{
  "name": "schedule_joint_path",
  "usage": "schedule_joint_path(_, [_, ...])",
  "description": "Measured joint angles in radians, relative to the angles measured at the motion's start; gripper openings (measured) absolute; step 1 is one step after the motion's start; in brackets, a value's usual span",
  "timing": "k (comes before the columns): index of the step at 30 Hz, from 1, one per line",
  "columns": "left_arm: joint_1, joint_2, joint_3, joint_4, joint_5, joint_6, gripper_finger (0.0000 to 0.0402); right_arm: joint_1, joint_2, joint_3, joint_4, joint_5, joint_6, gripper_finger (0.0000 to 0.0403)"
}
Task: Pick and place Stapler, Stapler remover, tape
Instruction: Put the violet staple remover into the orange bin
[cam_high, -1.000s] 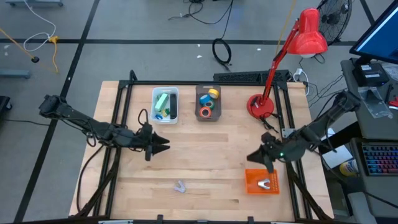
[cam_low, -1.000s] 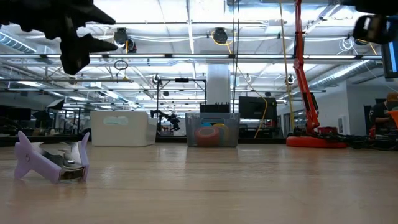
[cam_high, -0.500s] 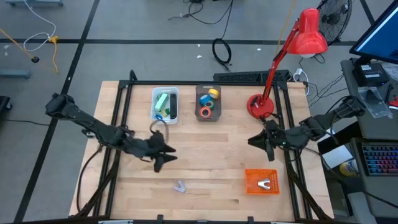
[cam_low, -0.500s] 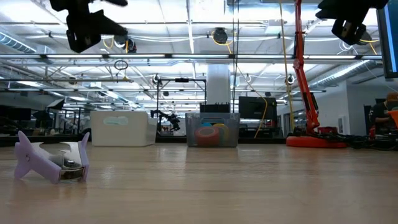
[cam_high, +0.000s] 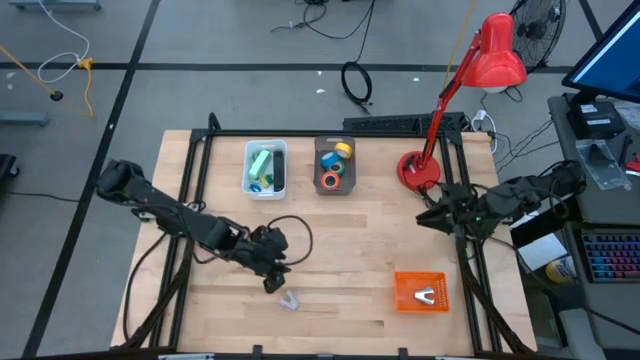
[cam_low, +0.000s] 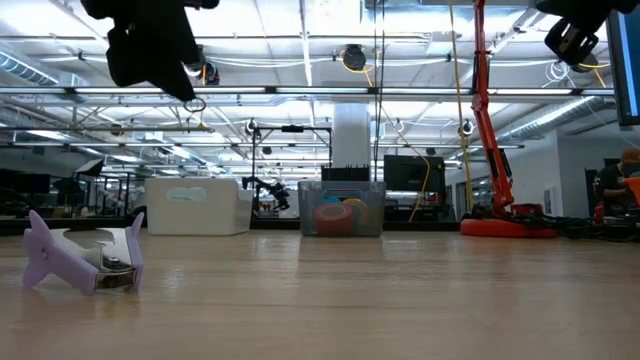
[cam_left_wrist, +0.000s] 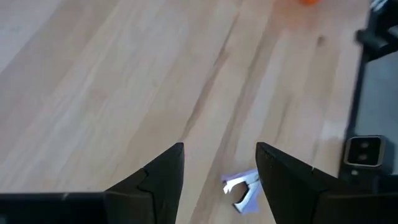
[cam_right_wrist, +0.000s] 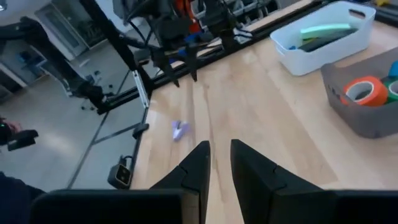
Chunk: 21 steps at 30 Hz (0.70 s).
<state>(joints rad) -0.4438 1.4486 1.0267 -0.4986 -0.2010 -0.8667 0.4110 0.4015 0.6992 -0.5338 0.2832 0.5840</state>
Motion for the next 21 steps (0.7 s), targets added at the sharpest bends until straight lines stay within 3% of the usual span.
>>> schedule_joint_path(5, [0.000, 0.076, 0.083, -0.078, 0.008, -0.004, 0.0200, 0.000, -0.054, -0.111, 0.048, -0.006, -0.001, 0.0054])
schedule_joint_path(14, [0.027, 0.169, 0.151, -0.117, 0.107, 0.020, 0.0200, 0.000, -0.180, -0.392, 0.404, -0.053, 0.005, 0.0054])
schedule_joint_path(21, [0.029, 0.193, 0.150, -0.119, 0.197, 0.190, 0.0200, 0.000, -0.285, -0.506, 0.515, -0.053, 0.006, 0.0054])
